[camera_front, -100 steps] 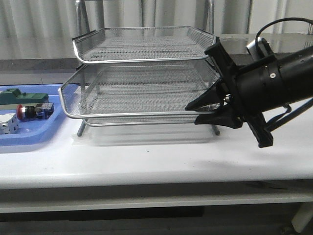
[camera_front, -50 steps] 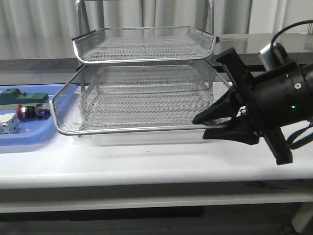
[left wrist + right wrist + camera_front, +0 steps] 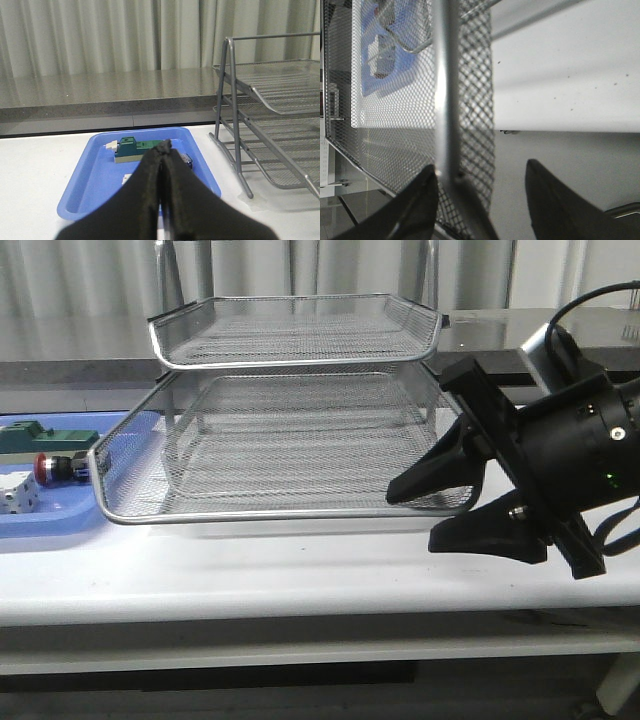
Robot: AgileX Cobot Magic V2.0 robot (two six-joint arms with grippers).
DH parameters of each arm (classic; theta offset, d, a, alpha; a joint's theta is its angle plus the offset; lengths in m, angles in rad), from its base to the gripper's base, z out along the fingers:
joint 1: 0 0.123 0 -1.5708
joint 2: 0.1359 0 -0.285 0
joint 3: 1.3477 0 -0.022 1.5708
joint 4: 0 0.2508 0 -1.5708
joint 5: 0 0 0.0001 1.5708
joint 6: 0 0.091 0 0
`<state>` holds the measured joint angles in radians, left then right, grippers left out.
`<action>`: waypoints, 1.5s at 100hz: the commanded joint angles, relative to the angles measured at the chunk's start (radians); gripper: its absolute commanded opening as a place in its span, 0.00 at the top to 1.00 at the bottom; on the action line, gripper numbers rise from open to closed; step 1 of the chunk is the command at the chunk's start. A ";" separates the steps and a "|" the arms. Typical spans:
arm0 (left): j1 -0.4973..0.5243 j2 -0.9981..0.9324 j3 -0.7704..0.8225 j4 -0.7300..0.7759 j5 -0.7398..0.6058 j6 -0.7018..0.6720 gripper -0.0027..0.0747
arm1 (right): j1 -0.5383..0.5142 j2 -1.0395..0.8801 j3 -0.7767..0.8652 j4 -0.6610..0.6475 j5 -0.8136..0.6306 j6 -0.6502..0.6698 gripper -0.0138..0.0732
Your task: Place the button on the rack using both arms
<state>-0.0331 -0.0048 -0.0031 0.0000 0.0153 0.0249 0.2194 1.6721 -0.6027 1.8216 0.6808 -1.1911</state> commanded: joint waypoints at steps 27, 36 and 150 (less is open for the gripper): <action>-0.007 -0.032 0.055 -0.006 -0.075 -0.010 0.99 | 0.002 -0.137 -0.012 0.067 -0.009 -0.030 0.34; -0.007 -0.032 0.055 -0.006 -0.075 -0.010 0.99 | 0.002 -0.171 -0.012 0.019 -0.041 -0.004 0.34; -0.007 -0.032 0.055 -0.006 -0.075 -0.010 0.99 | 0.001 -0.681 -0.157 -1.690 0.077 1.239 0.34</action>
<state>-0.0331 -0.0048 -0.0031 0.0000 0.0153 0.0249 0.2200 1.0662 -0.6964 0.2979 0.7107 -0.0866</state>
